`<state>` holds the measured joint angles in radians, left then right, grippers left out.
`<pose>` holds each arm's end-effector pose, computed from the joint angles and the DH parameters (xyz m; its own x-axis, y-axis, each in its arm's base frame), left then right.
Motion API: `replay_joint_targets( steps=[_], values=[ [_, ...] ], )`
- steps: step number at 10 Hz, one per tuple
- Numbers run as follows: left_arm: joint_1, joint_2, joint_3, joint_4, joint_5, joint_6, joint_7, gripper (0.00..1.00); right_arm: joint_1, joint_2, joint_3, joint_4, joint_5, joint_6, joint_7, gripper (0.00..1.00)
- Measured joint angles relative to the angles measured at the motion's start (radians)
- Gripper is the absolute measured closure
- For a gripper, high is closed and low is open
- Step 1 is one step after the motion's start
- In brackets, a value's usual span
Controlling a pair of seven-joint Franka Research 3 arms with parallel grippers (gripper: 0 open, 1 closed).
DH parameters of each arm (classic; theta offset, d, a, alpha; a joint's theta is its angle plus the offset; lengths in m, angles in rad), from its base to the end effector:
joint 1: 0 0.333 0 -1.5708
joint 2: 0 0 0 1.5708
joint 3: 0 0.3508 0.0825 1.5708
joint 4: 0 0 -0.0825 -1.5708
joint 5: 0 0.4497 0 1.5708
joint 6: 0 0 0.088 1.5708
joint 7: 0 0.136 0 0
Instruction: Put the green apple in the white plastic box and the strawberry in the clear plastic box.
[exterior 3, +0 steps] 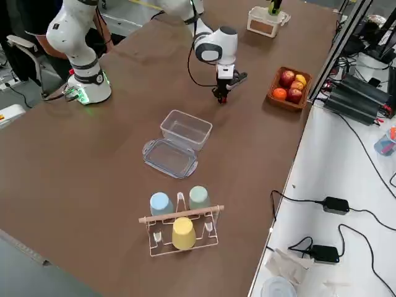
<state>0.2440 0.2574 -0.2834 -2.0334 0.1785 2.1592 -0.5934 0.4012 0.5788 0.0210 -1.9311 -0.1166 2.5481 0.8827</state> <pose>0.6321 -0.0119 0.2767 0.8967 0.4380 -0.0642 0.4287 -0.8953 -0.1208 0.6262 0.2808 0.1349 0.9308 -0.3593 0.0672 -0.3607 -0.9327 0.0085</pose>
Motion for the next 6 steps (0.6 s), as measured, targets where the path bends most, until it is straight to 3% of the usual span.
replay_joint_targets(
  steps=[4, 6],
  values=[
    [-0.008, 0.001, -0.010, -0.035, 0.000, 0.000, 0.010, 0.09, -0.104, -0.156, 0.002, 0.028, 0.001, -0.299, -0.194, 0.68],
    [-0.007, 0.001, -0.010, -0.036, 0.000, 0.000, 0.037, 0.01, -0.153, -0.238, 0.003, 0.019, 0.005, -0.421, -0.333, 0.68]
  ],
)
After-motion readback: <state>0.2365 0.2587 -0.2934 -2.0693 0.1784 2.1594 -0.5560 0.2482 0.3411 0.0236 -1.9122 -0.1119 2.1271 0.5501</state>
